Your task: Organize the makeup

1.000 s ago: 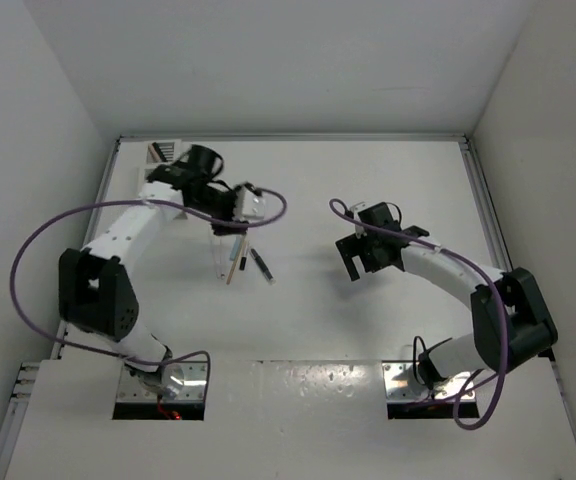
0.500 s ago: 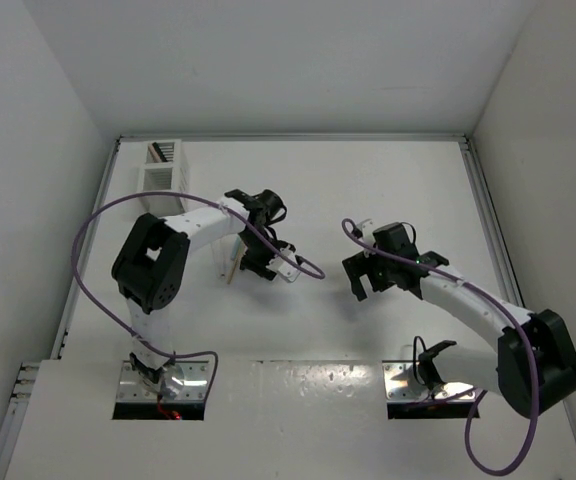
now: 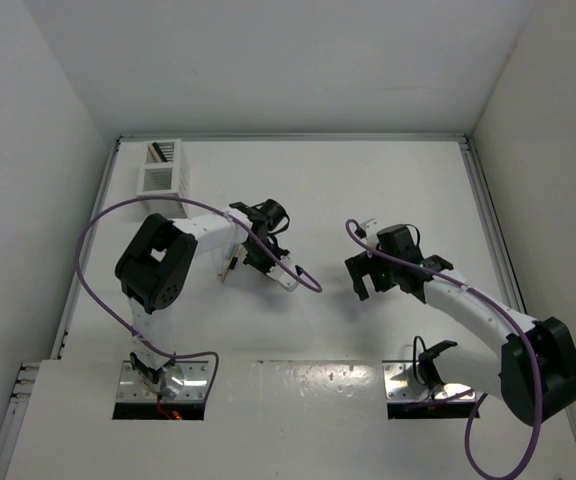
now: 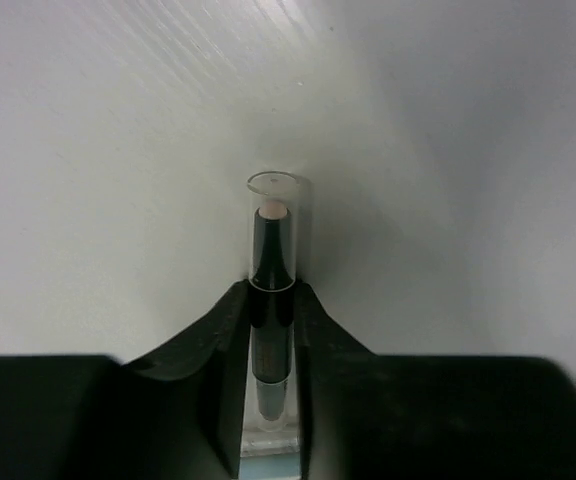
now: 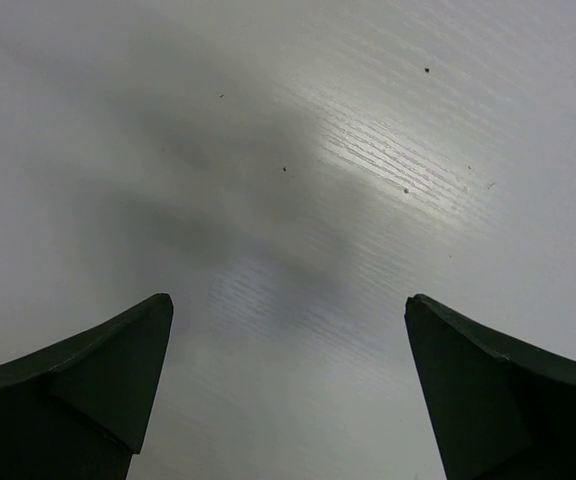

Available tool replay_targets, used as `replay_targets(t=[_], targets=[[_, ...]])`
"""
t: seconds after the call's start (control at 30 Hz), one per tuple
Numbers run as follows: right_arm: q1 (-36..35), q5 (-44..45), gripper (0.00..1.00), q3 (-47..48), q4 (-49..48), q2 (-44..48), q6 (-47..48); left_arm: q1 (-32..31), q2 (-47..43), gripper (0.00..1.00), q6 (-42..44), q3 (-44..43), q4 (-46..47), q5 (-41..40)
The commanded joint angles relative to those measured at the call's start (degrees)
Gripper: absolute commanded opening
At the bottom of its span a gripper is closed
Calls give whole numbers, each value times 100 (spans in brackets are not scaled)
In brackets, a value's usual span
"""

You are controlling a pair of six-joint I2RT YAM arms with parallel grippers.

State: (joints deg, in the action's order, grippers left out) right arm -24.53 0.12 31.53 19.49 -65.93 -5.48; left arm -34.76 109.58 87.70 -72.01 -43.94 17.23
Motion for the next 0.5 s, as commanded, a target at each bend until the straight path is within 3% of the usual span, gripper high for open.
replay_targets(t=[0.0,0.1,0.2,0.43,0.47], targets=[[54,129,100,64,-138,115,47,-197,55,19,-25,274,527,-45],[54,172,100,73,-129,89,47,-197,2,5,-77,275,527,139],[54,173,100,90,-129,80,29,-250,-51,0,-375,12,580,455],[54,138,100,213,-164,-7,-50,127,195,0,-2737,-1700,641,1720],[54,120,100,222,-182,-7,-50,371,195,0,-3524,-2146,694,2070]])
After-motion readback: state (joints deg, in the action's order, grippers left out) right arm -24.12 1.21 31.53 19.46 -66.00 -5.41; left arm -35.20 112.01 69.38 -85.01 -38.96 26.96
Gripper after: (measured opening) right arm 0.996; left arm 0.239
